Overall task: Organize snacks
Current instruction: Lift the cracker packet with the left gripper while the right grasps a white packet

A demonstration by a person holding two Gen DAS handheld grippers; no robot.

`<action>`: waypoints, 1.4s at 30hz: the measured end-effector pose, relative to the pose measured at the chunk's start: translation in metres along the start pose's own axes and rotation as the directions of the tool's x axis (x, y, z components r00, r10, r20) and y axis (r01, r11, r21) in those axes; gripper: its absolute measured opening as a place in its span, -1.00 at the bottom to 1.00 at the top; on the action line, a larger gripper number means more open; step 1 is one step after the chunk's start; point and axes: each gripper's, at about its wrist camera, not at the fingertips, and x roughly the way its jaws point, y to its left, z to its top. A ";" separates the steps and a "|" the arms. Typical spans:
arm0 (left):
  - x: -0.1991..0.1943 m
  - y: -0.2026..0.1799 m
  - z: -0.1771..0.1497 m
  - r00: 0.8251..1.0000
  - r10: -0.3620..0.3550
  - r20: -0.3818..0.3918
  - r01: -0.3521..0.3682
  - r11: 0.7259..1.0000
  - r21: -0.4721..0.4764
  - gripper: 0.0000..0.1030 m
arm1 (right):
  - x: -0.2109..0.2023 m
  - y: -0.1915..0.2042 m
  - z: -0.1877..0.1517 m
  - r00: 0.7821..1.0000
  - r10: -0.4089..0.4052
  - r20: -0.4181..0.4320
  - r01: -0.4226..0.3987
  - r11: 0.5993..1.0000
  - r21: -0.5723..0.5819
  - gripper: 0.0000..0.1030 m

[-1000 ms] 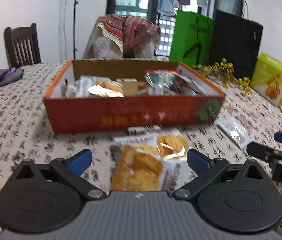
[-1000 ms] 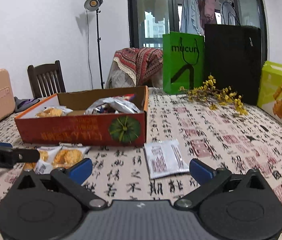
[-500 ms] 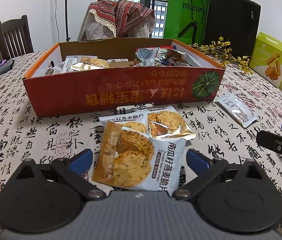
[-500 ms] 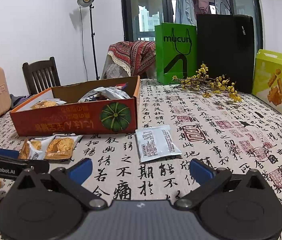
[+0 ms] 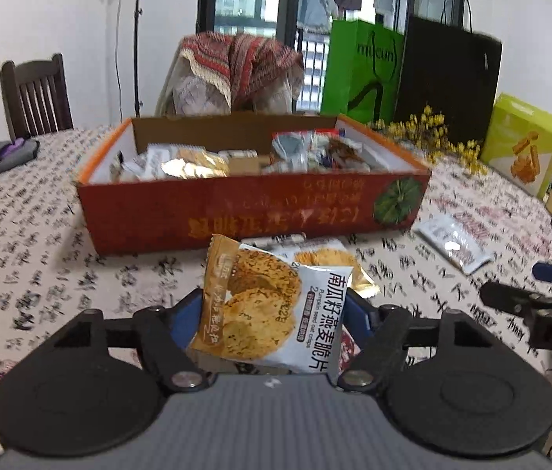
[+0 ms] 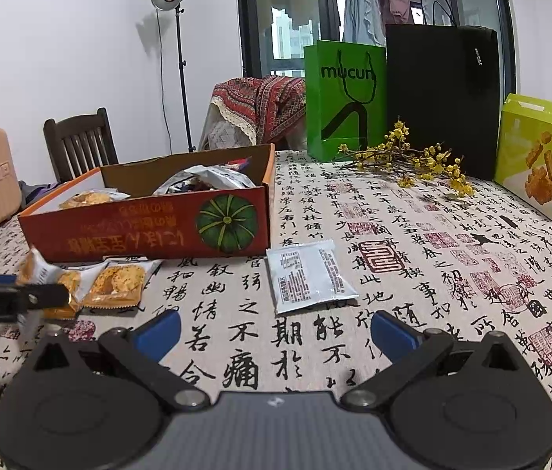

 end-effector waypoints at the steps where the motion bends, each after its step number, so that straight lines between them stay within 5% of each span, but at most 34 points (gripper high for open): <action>1: -0.004 0.003 0.002 1.000 0.002 0.016 -0.002 1.000 -0.005 0.44 | 0.000 0.000 0.001 1.000 -0.001 0.000 0.001 1.000 0.000 1.00; 16: -0.004 0.067 0.022 0.977 0.162 0.136 -0.142 0.979 -0.144 0.45 | 0.017 -0.006 0.018 1.000 0.006 -0.019 -0.006 1.000 0.001 1.00; 27: 0.001 0.077 0.016 0.977 0.148 0.152 -0.120 0.976 -0.179 0.45 | 0.059 -0.010 0.043 0.993 -0.028 -0.115 0.022 0.998 -0.052 1.00; 34: 0.001 0.078 0.014 0.979 0.142 0.149 -0.113 0.976 -0.188 0.45 | 0.103 -0.013 0.052 0.976 -0.063 -0.211 0.050 0.996 -0.068 0.69; 42: 0.001 0.080 0.014 0.979 0.137 0.151 -0.107 0.975 -0.194 0.45 | 0.101 -0.012 0.050 0.980 -0.018 -0.198 0.006 0.998 -0.062 0.45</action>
